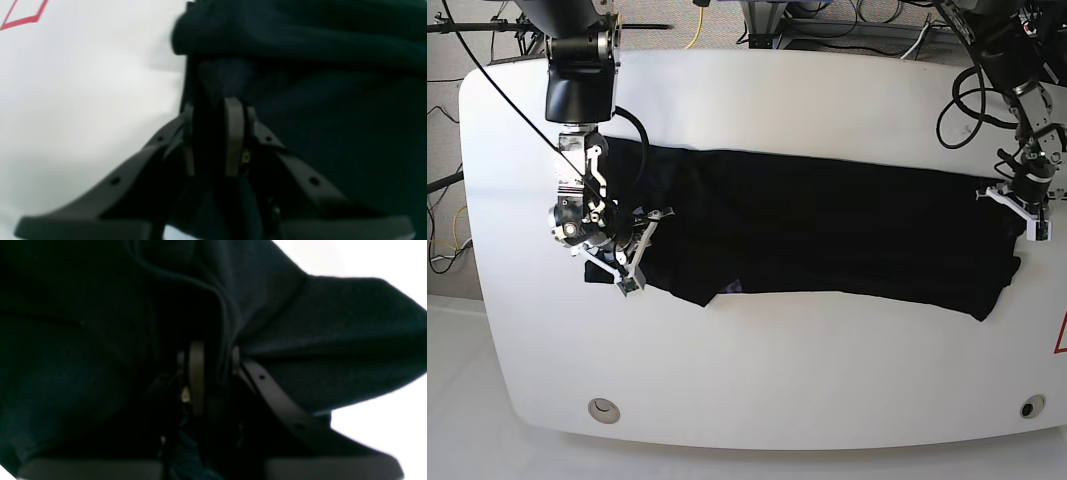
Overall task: Fold the T-shirt properly
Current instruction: 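Pull both shirt ends apart with both grippers to straighten the strip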
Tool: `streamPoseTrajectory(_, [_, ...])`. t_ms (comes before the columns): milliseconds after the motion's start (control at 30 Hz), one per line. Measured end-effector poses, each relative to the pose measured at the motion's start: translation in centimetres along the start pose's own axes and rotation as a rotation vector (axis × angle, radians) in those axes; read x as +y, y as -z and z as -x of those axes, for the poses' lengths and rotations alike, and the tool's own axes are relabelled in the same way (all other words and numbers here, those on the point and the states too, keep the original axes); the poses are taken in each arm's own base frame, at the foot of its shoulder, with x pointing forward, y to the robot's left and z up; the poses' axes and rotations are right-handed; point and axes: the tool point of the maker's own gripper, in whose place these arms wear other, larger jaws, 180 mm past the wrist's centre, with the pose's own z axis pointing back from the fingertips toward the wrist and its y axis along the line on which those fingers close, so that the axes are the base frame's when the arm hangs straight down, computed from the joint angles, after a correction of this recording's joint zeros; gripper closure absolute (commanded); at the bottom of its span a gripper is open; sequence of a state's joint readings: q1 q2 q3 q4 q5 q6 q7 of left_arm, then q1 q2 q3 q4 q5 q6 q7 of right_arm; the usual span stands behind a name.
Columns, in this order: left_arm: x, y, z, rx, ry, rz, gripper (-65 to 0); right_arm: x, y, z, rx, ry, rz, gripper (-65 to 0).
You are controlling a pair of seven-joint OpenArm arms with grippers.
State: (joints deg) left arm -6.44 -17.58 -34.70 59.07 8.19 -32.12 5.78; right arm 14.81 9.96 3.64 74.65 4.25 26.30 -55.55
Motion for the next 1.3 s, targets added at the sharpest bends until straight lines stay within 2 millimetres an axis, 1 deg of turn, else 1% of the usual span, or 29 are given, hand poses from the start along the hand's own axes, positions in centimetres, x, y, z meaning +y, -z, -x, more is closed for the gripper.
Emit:
streamPoseTrajectory(67, [0.0,0.0,-0.5,-0.007,0.007,-0.002,-10.4,0.1,-0.3,0.2,0.019,-0.009,0.005,-8.3])
streamPoseTrajectory(100, [0.1,0.0,-1.1,-0.021,0.012,-0.005,-10.4,0.0,-0.5,0.2,0.025,-0.016,0.010,-10.6])
streamPoseTrajectory(200, [0.3,0.0,-2.8,-0.063,0.024,-0.014,-10.4,-0.3,-1.1,0.4,0.049,-0.035,0.035,-21.9])
streamPoseTrajectory(233, [0.4,0.0,-3.3,-0.074,0.029,-0.017,-10.4,-0.4,-1.3,0.5,0.056,-0.039,0.043,-26.7])
streamPoseTrajectory(333, [0.5,-0.2,-4.6,-0.109,0.040,-0.022,-10.4,-0.9,-2.0,0.3,0.060,-0.054,0.073,-36.2])
streamPoseTrajectory(400, [0.4,-0.2,-4.8,-0.116,0.041,-0.023,-10.4,-1.0,-2.5,-0.2,0.046,-0.055,0.084,-40.7])
streamPoseTrajectory(467, [0.2,-0.2,-4.8,-0.119,0.034,-0.022,-10.4,-1.0,-2.8,-0.8,0.027,-0.059,0.088,-43.2])
streamPoseTrajectory(567, [-0.4,-0.2,-4.5,-0.108,0.029,-0.017,-10.4,-0.9,-3.1,-1.3,0.009,-0.063,0.088,-43.6])
streamPoseTrajectory(633, [-0.7,-0.2,-4.6,-0.110,0.035,-0.011,-10.4,-0.9,-3.1,-1.4,0.009,-0.063,0.088,-43.6])
streamPoseTrajectory(800, [-0.7,-0.8,-6.7,-0.163,0.056,-0.023,-10.5,-1.0,-3.4,-1.3,0.015,-0.067,0.094,-43.6])
streamPoseTrajectory(867, [-0.8,-0.9,-7.3,-0.174,0.060,-0.029,-10.5,-1.0,-3.8,-1.5,0.010,-0.072,0.101,-43.6])
streamPoseTrajectory(1000, [-1.3,-1.1,-7.3,-0.140,0.075,-0.027,-10.5,-1.0,-4.8,-2.6,-0.021,-0.084,0.116,-43.6])
streamPoseTrajectory(1100, [-1.1,-1.3,-7.6,-0.123,0.087,-0.035,-10.5,-1.2,-5.7,-3.3,-0.034,-0.095,0.133,-43.6])
streamPoseTrajectory(1300, [-0.9,-1.7,-8.9,-0.153,0.103,-0.047,-10.5,-1.2,-7.0,-4.5,-0.078,-0.110,0.153,-43.6])
